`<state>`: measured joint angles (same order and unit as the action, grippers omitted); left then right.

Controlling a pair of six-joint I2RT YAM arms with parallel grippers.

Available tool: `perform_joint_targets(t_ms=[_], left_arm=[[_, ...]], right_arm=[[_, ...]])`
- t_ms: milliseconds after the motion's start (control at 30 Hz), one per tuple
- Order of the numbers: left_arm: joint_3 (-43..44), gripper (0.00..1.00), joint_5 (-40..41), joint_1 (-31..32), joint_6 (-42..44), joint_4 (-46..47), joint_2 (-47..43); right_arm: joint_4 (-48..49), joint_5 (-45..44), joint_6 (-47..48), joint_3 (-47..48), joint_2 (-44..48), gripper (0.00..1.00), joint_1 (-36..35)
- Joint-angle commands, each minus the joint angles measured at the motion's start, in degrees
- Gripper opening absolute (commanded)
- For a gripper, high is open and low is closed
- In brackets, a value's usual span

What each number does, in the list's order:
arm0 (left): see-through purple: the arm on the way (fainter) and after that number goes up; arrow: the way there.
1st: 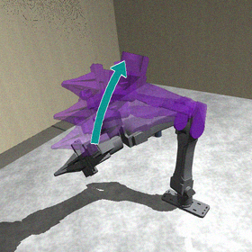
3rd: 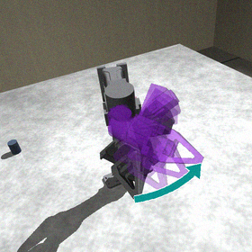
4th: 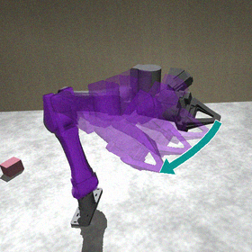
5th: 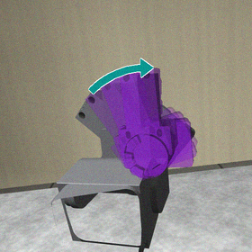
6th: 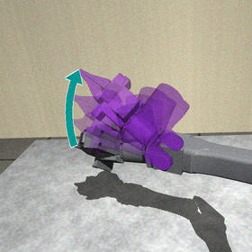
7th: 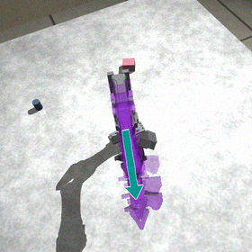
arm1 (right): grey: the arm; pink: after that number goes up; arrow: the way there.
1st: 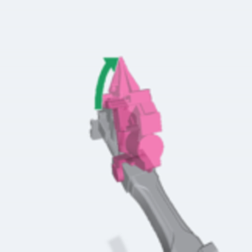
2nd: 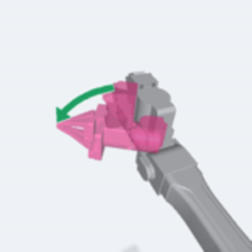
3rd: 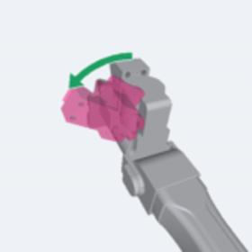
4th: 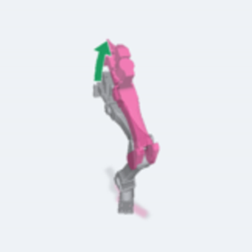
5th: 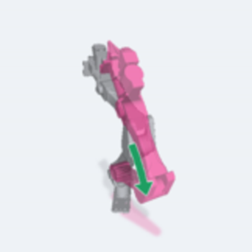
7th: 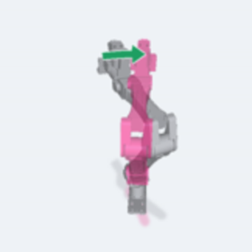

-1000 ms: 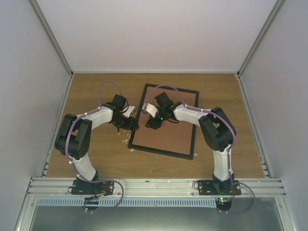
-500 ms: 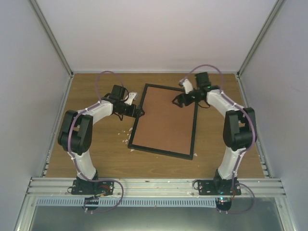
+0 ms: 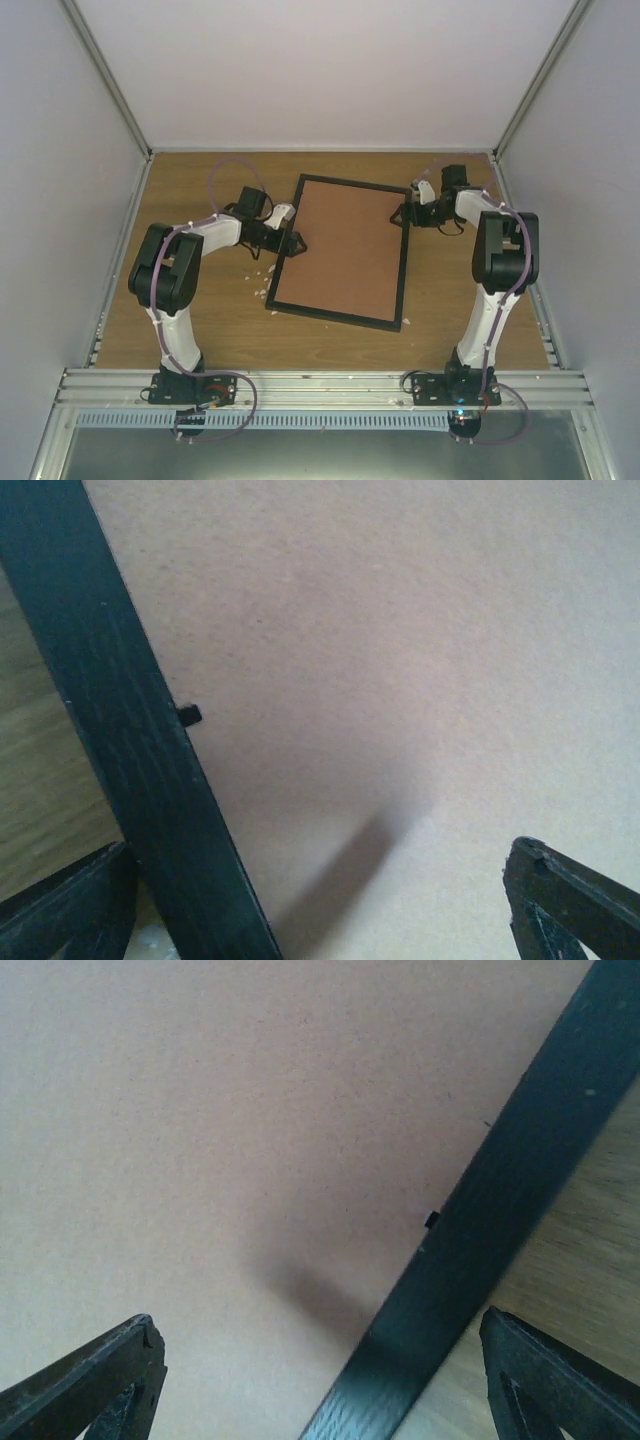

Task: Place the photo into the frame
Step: Adjust the photo frame at the center of the board.

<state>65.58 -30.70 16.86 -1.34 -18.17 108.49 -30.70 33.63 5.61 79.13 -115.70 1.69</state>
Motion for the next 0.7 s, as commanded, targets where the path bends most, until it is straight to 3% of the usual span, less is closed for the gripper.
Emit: perform_joint_targets(t_ms=[0,233,367,533,667], left_arm=[[-3.9,0.99,-6.73,2.21,4.83,1.11,-2.86],[-10.01,0.99,-11.76,2.56,7.35,-0.43,-8.09],[-12.73,0.99,-9.47,1.86,7.91,0.06,-12.0],[-11.0,0.99,-3.63,-2.25,6.52,2.26,-10.89],[-7.1,0.99,-2.4,-3.86,5.3,1.93,-7.51]], right_arm=[[-2.11,4.76,-0.84,2.47,-4.23,0.86,0.16],[-3.31,9.35,0.54,4.55,-7.08,0.82,-1.38],[-3.64,11.01,0.72,4.14,-5.24,0.81,-3.62],[-0.29,1.62,-1.41,4.53,-1.18,0.8,-2.58],[2.01,-5.91,-3.15,7.0,-1.47,0.72,-0.72]])
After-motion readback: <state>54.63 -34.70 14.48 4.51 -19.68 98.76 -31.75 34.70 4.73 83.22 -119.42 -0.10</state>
